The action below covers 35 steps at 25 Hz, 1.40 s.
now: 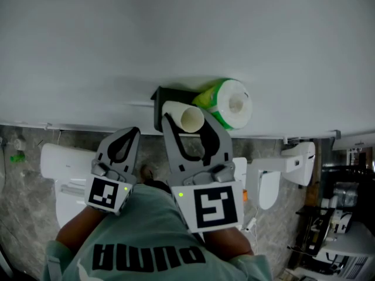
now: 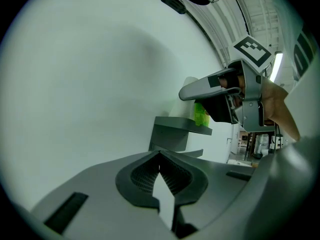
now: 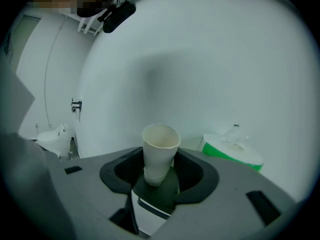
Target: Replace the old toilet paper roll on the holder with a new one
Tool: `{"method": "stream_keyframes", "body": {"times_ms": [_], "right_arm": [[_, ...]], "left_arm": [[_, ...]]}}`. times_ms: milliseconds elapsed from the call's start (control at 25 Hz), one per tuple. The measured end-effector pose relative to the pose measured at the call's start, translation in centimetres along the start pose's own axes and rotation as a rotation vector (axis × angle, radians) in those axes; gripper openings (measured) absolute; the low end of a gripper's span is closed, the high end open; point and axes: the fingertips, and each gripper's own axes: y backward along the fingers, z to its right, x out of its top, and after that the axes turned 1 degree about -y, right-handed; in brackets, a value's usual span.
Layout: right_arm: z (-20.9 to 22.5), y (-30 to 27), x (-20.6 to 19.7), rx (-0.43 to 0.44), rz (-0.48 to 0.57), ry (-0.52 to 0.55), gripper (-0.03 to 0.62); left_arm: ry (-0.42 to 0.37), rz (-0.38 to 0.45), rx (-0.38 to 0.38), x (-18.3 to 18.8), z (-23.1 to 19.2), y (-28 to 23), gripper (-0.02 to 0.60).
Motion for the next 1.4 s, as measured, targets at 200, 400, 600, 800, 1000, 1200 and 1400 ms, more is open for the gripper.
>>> {"method": "stream_keyframes", "body": {"times_ms": [200, 400, 600, 800, 1000, 1200, 1400], "right_arm": [[-0.1, -0.6, 0.3, -0.032, 0.012, -0.002, 0.186], [0.2, -0.9, 0.3, -0.081, 0.027, -0.016, 0.186], [0.6, -1.3, -0.1, -0.118, 0.026, -0.035, 0.186], [0.9, -1.5, -0.5, -0.151, 0.016, -0.05, 0.186], [1.1, -1.2, -0.5, -0.159, 0.025, -0.066, 0.186], [1.3, -0.3, -0.2, -0.169, 0.049, -0.084, 0.187], [1.6, 1.0, 0.2, -0.175, 0.087, -0.111, 0.187]], "left_arm": [[-0.001, 0.005, -0.002, 0.3, -0.4, 0.1, 0.005], [-0.001, 0.009, 0.0, 0.4, -0.7, 0.2, 0.005], [0.0, 0.01, 0.001, 0.3, -1.1, 0.1, 0.005], [-0.003, 0.005, -0.005, 0.2, -1.0, 0.3, 0.005], [-0.007, 0.0, -0.012, 0.2, -0.7, 0.3, 0.005], [-0.018, -0.004, -0.019, 0.4, -0.2, 0.3, 0.005], [-0.028, -0.004, -0.02, 0.7, 0.4, 0.6, 0.005]]}}
